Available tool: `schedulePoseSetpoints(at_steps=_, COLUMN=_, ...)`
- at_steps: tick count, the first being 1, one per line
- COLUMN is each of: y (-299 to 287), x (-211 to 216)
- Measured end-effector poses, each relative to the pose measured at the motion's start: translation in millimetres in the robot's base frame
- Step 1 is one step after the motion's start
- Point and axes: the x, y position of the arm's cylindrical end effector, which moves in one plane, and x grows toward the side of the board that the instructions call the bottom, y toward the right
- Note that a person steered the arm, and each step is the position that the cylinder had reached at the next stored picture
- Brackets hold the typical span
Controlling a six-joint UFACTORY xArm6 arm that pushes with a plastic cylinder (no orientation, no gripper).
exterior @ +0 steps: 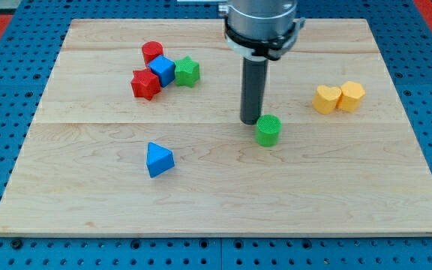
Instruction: Slide your hand to the top right of green star
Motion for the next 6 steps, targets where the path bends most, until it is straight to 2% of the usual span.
schedulePoseSetpoints(at_steps=1, y=46, x=65)
schedulePoseSetpoints(at_steps=2, y=95, x=109)
schedulePoseSetpoints(at_steps=3, y=79, x=88)
schedulePoseSetpoints(at_steps=5, y=44, x=-33)
schedulePoseSetpoints(at_steps=6, y=22, x=-80)
